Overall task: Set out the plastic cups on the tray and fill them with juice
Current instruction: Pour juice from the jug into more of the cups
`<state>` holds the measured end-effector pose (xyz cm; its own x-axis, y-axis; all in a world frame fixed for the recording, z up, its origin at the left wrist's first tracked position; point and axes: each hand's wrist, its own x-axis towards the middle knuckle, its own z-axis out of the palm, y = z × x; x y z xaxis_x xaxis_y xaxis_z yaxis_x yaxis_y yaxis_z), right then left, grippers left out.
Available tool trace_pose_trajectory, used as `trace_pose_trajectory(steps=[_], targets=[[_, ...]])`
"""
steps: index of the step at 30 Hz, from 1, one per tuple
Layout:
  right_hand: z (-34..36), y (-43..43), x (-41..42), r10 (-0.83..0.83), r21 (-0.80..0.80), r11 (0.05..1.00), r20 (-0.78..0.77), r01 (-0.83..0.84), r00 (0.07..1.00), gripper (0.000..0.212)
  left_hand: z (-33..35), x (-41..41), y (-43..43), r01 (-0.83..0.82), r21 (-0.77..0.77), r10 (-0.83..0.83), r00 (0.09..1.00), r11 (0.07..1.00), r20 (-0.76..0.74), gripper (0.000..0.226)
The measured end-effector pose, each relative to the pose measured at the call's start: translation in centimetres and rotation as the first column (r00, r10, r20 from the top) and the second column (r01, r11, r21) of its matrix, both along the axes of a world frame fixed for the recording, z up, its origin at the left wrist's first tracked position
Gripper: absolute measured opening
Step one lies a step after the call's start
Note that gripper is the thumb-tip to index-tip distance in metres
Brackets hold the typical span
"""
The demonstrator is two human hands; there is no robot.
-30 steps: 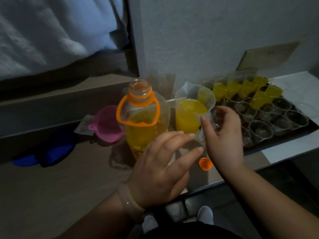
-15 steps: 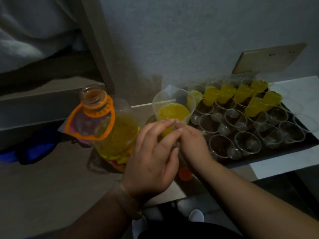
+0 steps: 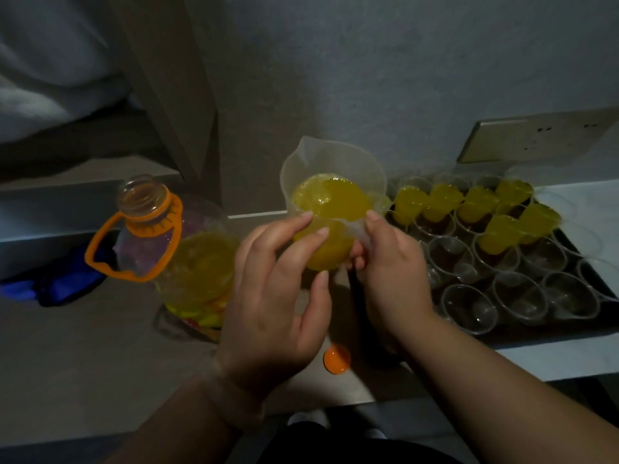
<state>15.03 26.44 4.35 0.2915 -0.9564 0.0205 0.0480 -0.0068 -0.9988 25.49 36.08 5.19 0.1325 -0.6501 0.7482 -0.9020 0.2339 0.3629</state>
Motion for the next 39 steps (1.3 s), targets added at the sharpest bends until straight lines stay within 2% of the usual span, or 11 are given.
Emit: trace_pose_trajectory(steps=[4,9,13,17,21,26,30,34,36,39], targets=[[2.8,-0.9,-0.9,-0.084,0.039,0.996,0.106,0.08,0.991,0.048,1.1,0.4,-1.4,0.068,-0.028,-0.068,0.997,0.997,0.021,0.042],[4.8,-2.5,-2.4,-0.123,0.039,0.992,0.148,0.119,0.981,0.051,1.8,0.4,-3.1,0.113,-0.064,-0.114,0.993,0.992,-0.017,0.039],[5.2,-3.6,-3.6,-0.165,0.056,0.986,0.187,0.158,0.968,0.038,1.4,0.4,-3.8,0.123,-0.081,-0.126,0.992,0.989,-0.027,0.038],[5.7,-4.3,-5.1,-0.223,0.097,0.974,0.238,0.205,0.945,0.057,1.1,-0.3,-4.6,0.124,-0.066,-0.127,0.991,0.99,-0.038,0.038],[5.7,-5.7,-6.8,-0.234,0.102,0.971,0.258,0.214,0.937,0.054,0.8,-1.3,-5.6,0.092,-0.05,-0.094,0.995,0.994,-0.033,0.037],[5.8,-8.8,-10.0,-0.163,0.105,0.985,0.317,0.136,0.934,0.046,0.8,-3.8,-8.0,0.016,-0.042,-0.017,1.0,0.999,-0.024,0.036],[6.0,-11.6,-13.1,-0.124,0.064,0.992,0.281,0.11,0.952,0.052,0.8,-6.0,-10.3,-0.093,-0.035,0.092,0.996,0.995,-0.016,0.034],[6.1,-14.2,-16.2,-0.102,0.077,0.994,0.284,0.083,0.953,0.051,0.1,-8.0,-12.8,-0.146,0.027,0.146,0.989,0.989,-0.002,0.033],[6.2,-15.4,-17.7,-0.094,0.044,0.995,0.234,0.086,0.968,0.051,-0.3,-8.9,-14.1,-0.152,0.104,0.151,0.988,0.983,0.022,0.033],[6.2,-17.0,-19.6,-0.07,0.089,0.995,0.301,0.045,0.951,0.054,-0.6,-9.8,-16.0,-0.139,0.242,0.127,0.99,0.96,0.063,0.031]])
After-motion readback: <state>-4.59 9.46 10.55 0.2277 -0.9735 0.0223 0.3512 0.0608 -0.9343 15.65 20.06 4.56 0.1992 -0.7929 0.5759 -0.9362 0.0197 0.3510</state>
